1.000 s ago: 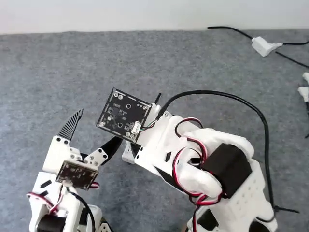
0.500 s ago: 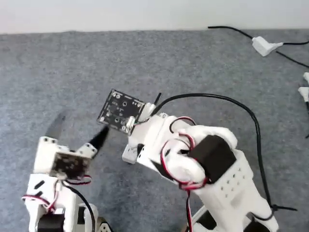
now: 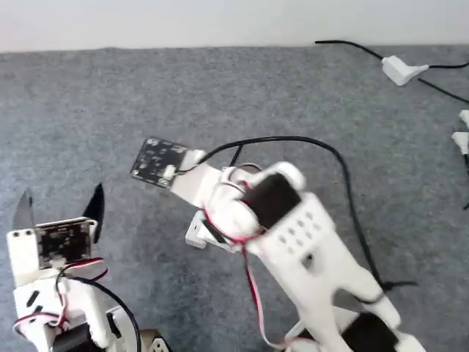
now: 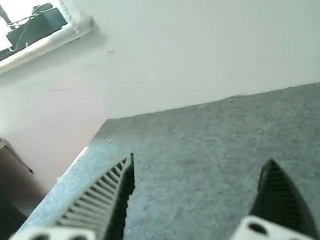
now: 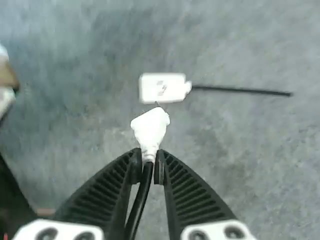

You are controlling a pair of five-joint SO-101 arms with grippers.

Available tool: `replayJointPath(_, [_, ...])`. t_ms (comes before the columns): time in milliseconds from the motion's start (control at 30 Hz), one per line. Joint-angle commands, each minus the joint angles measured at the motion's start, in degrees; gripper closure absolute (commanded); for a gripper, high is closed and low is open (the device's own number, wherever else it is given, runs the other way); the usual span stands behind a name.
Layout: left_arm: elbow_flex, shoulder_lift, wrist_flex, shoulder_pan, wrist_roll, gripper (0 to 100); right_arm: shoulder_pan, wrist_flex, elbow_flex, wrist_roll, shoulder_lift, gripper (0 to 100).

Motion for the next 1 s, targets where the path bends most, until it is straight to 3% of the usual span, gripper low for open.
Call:
replayJointPath(0, [-0.4,-0.9,0.1,-4.0,1.4,63,1.0,2.3,-1.2,5.2,4.9,99.1])
replayJointPath(400, [1.4,-0.9,1.6,-4.0,1.4,63,1.1,3.1,-7.1,19.0,17.0,99.1])
replayJointPath(967, [3.9,-0.9,1.6,-4.2,1.3,63,2.8,3.2,-24.7,24.9,35.9,99.1])
